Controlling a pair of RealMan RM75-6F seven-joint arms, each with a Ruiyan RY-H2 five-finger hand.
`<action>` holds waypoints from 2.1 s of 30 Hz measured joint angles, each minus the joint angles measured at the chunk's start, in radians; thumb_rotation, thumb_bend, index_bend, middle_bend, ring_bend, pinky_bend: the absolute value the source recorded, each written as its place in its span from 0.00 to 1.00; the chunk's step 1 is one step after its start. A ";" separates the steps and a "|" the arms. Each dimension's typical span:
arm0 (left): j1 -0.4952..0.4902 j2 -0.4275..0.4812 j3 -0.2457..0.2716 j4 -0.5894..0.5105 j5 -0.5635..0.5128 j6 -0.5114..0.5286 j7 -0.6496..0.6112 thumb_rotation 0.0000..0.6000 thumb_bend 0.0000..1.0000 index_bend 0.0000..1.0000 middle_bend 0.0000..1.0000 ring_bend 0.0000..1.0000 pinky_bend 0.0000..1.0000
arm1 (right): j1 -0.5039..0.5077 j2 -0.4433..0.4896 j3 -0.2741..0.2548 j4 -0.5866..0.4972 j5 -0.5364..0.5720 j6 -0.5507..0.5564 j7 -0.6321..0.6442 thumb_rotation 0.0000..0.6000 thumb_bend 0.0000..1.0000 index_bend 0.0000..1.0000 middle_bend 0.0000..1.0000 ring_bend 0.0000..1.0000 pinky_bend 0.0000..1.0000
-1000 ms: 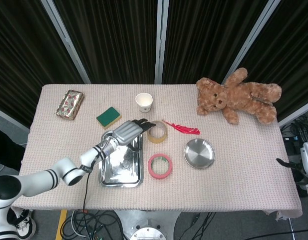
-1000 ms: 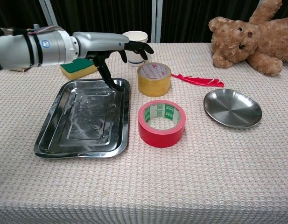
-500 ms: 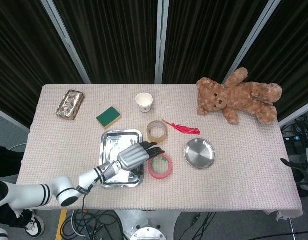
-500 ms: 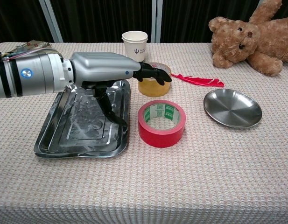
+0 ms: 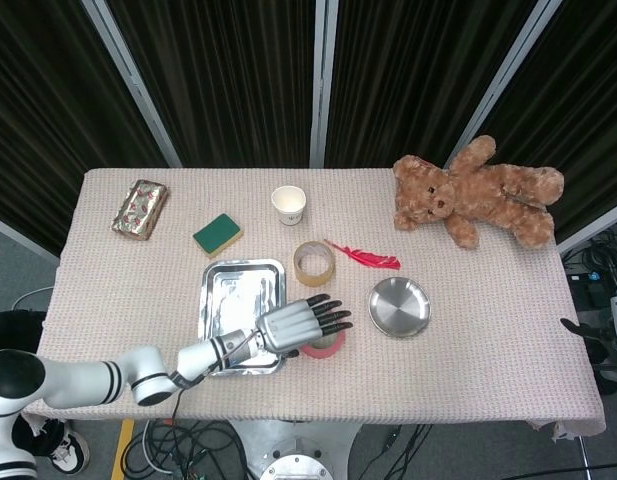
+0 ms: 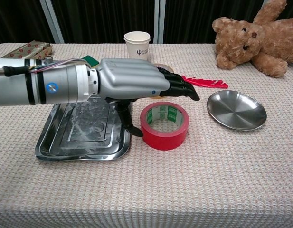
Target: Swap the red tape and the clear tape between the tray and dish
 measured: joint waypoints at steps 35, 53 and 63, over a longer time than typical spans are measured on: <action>-0.075 -0.015 0.017 0.026 0.000 -0.042 0.079 1.00 0.25 0.29 0.26 0.05 0.15 | -0.001 -0.023 0.002 0.042 0.002 -0.022 0.029 1.00 0.00 0.00 0.00 0.00 0.00; 0.126 0.199 0.089 -0.076 -0.117 0.072 0.178 1.00 0.24 0.28 0.26 0.05 0.17 | 0.009 -0.007 0.006 -0.023 0.000 -0.019 -0.042 1.00 0.00 0.00 0.00 0.00 0.00; 0.160 0.195 0.084 -0.045 -0.203 0.030 0.192 1.00 0.18 0.01 0.10 0.05 0.20 | 0.019 -0.007 0.007 -0.051 0.010 -0.028 -0.083 1.00 0.00 0.00 0.00 0.00 0.00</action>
